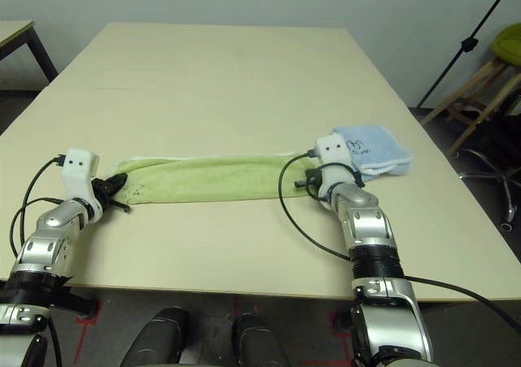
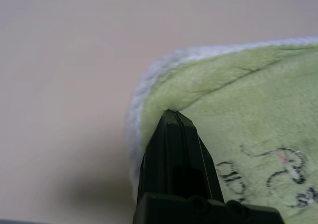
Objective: Fold the towel and set it aside.
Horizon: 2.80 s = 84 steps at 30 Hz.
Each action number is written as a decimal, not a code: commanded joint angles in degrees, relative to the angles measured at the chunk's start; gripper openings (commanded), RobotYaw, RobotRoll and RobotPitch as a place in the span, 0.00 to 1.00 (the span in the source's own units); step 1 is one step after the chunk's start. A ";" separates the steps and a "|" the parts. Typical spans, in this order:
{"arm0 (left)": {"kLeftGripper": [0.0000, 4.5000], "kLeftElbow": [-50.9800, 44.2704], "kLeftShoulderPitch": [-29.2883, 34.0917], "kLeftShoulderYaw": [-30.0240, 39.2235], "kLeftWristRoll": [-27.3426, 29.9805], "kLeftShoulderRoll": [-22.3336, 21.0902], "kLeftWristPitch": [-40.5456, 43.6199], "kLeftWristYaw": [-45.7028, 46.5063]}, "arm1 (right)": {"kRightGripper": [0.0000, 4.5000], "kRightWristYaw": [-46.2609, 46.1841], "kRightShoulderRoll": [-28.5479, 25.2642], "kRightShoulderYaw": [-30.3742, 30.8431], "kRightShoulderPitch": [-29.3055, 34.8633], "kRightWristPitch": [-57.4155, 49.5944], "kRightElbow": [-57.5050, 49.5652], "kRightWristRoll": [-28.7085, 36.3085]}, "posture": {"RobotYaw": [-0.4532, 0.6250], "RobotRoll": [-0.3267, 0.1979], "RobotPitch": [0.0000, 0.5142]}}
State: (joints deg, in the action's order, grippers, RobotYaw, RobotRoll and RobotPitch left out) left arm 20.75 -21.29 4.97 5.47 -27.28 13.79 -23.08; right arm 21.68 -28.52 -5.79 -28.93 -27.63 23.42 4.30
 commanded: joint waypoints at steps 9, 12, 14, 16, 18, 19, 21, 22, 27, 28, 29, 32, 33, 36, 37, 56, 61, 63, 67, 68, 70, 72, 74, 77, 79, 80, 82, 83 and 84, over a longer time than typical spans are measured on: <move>0.56 0.91 -3.13 1.27 5.17 -5.29 -6.07 -16.59 | 0.45 -1.98 0.82 -18.98 -1.29 -29.08 -17.82 20.31 | 0.51 0.62 0.24; 0.78 5.07 -4.01 1.48 7.08 -8.42 -10.85 -25.43 | 0.68 -6.15 1.81 -23.69 -1.44 -40.30 -24.07 23.42 | 0.50 0.62 0.24; 0.95 7.62 -5.45 2.88 10.38 -9.34 -10.80 -30.90 | 0.85 -8.86 2.95 -28.26 -2.88 -47.83 -26.73 24.87 | 0.48 0.62 0.24; 1.00 9.26 -6.46 3.51 12.90 -10.46 -11.19 -37.03 | 0.99 -10.87 3.71 -32.30 -4.15 -54.87 -29.12 25.32 | 0.47 0.62 0.24; 1.00 10.19 -7.34 3.76 14.71 -11.47 -11.56 -42.53 | 0.99 -11.67 4.19 -35.89 -5.08 -61.33 -31.24 24.91 | 0.47 0.62 0.24; 1.00 10.68 -7.86 3.48 15.14 -12.04 -11.73 -45.15 | 0.99 -12.20 4.48 -37.41 -4.98 -63.44 -31.99 25.20 | 0.47 0.62 0.24; 1.00 11.58 -8.84 2.76 15.56 -12.95 -11.70 -49.25 | 0.99 -13.27 5.09 -38.93 -3.85 -64.84 -32.56 26.69 | 0.46 0.62 0.24; 1.00 12.00 -9.44 2.28 15.65 -13.32 -11.64 -51.23 | 0.99 -14.12 6.22 -39.70 -3.15 -64.87 -32.64 27.64 | 0.46 0.62 0.24; 1.00 13.86 -12.44 0.35 14.88 -13.33 -10.23 -56.88 | 0.99 -19.29 13.24 -40.32 -2.93 -64.87 -33.29 27.03 | 0.48 0.62 0.24; 1.00 14.05 -13.08 -0.25 14.60 -13.17 -10.05 -57.75 | 0.99 -20.16 14.89 -40.33 -3.40 -64.87 -33.09 26.57 | 0.48 0.62 0.24; 1.00 14.08 -13.53 -0.77 14.37 -13.06 -9.87 -58.36 | 0.99 -20.81 16.21 -40.45 -3.85 -64.87 -32.87 26.32 | 0.48 0.62 0.24; 1.00 14.07 -14.33 -1.54 14.01 -12.70 -9.86 -59.01 | 0.99 -22.78 19.18 -40.61 -5.26 -64.87 -31.64 24.40 | 0.49 0.62 0.23; 1.00 14.02 -14.40 -1.60 14.02 -12.61 -9.78 -59.05 | 0.99 -23.14 19.77 -40.79 -5.66 -64.87 -31.38 23.81 | 0.49 0.62 0.23; 1.00 13.12 -13.86 -1.79 14.12 -12.44 -9.71 -59.25 | 0.99 -23.58 21.92 -41.45 -6.81 -63.25 -29.25 22.57 | 0.50 0.62 0.22; 1.00 12.81 -13.62 -1.82 14.14 -12.38 -9.73 -59.25 | 0.99 -23.75 22.64 -41.76 -7.07 -62.32 -28.28 22.24 | 0.50 0.62 0.22; 1.00 7.88 -11.11 1.31 17.96 -11.37 -5.25 -55.14 | 0.01 -21.57 13.28 -35.69 -4.82 -44.76 -21.74 20.30 | 0.51 0.62 0.21; 1.00 8.03 -11.48 1.70 18.09 -11.30 -4.62 -54.56 | 0.01 -15.12 5.73 -25.04 -3.59 -40.69 -24.09 19.80 | 0.51 0.62 0.21; 1.00 8.01 -11.63 1.55 17.95 -11.21 -4.59 -54.51 | 0.01 -9.80 2.95 -16.25 -2.99 -40.95 -28.35 20.94 | 0.50 0.62 0.21; 1.00 7.90 -11.64 1.35 17.72 -10.80 -4.65 -54.27 | 0.01 -3.59 1.17 -5.21 -1.89 -42.70 -34.26 22.75 | 0.51 0.62 0.22; 1.00 7.61 -11.49 1.35 17.72 -10.71 -4.57 -54.17 | 0.01 -1.81 1.02 -1.44 -1.46 -43.20 -36.38 23.32 | 0.51 0.62 0.22; 1.00 6.92 -11.11 1.45 17.84 -10.69 -4.27 -53.97 | 0.01 0.26 1.60 4.14 -1.10 -43.97 -39.11 24.08 | 0.52 0.62 0.22; 1.00 6.57 -10.81 1.57 17.93 -10.76 -4.11 -53.85 | 0.01 0.83 2.83 6.30 -1.11 -44.78 -39.82 24.53 | 0.52 0.62 0.22; 1.00 6.24 -10.32 1.77 17.94 -10.86 -4.10 -53.57 | 0.01 0.75 3.99 9.47 -1.13 -45.08 -39.36 23.78 | 0.53 0.62 0.22; 1.00 5.11 -9.60 1.95 18.16 -10.87 -3.68 -52.99 | 0.01 0.17 4.25 13.69 -1.49 -44.21 -36.81 21.38 | 0.54 0.62 0.22; 1.00 4.50 -9.24 2.02 18.28 -10.85 -3.44 -52.65 | 0.01 -0.19 4.50 15.17 -1.90 -43.68 -35.10 19.99 | 0.54 0.62 0.22; 1.00 4.31 -9.11 2.06 18.32 -10.85 -3.37 -52.51 | 0.01 -0.18 4.72 15.51 -2.08 -43.50 -34.53 19.63 | 0.54 0.62 0.22; 1.00 3.95 -8.80 2.12 18.37 -10.87 -3.27 -52.25 | 0.01 0.32 4.83 16.65 -2.31 -43.63 -33.97 19.05 | 0.54 0.62 0.22; 1.00 3.79 -8.70 2.12 18.40 -10.87 -3.20 -52.14 | 0.01 0.82 4.59 17.38 -2.39 -43.59 -34.04 18.85 | 0.54 0.62 0.22; 1.00 3.69 -8.65 2.13 18.42 -10.86 -3.16 -52.02 | 0.01 1.08 4.42 17.84 -2.48 -43.53 -34.14 18.63 | 0.54 0.62 0.22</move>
State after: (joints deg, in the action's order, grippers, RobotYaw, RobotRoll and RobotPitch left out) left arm 25.46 -30.71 6.57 23.35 -38.09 10.24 -75.28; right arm 22.11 -23.72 10.44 -31.10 -71.31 -11.05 23.60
